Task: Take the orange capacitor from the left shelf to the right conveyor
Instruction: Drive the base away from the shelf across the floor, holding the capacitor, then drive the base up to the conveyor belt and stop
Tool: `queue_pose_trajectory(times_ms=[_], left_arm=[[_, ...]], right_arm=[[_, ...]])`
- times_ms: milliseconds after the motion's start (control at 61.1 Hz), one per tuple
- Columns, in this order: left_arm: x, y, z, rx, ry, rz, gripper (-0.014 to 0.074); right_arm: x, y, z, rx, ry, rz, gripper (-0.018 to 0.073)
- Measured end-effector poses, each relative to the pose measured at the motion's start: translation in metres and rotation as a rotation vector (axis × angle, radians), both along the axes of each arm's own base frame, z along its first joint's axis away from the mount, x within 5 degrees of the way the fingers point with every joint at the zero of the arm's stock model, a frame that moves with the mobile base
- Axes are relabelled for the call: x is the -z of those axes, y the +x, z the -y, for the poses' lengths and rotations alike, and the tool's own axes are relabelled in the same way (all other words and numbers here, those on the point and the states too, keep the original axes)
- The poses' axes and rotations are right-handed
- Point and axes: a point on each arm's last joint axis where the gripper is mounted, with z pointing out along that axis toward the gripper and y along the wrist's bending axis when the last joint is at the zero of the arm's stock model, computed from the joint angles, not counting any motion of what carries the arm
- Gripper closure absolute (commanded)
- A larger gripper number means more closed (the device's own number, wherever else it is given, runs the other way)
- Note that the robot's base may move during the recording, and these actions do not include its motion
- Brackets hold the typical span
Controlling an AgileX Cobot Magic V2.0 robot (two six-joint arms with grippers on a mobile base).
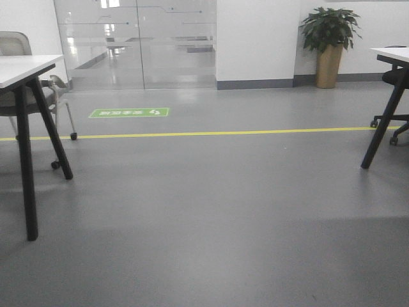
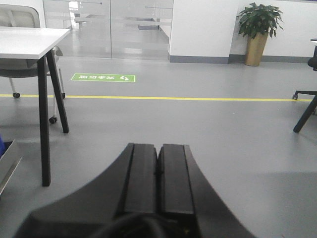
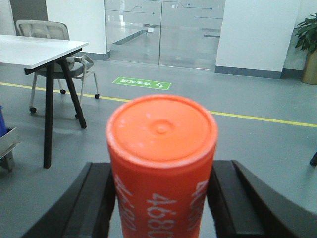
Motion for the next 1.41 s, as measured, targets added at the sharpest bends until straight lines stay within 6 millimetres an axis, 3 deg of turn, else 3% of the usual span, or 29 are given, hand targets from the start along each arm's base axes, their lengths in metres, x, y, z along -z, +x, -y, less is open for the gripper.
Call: queue_pose_trajectory(times_ms=[1408], left_arm=[[0.0, 0.0, 0.0, 0.0, 0.0, 0.0, 0.0723]], right_arm=[[0.0, 0.0, 0.0, 0.0, 0.0, 0.0, 0.0447]])
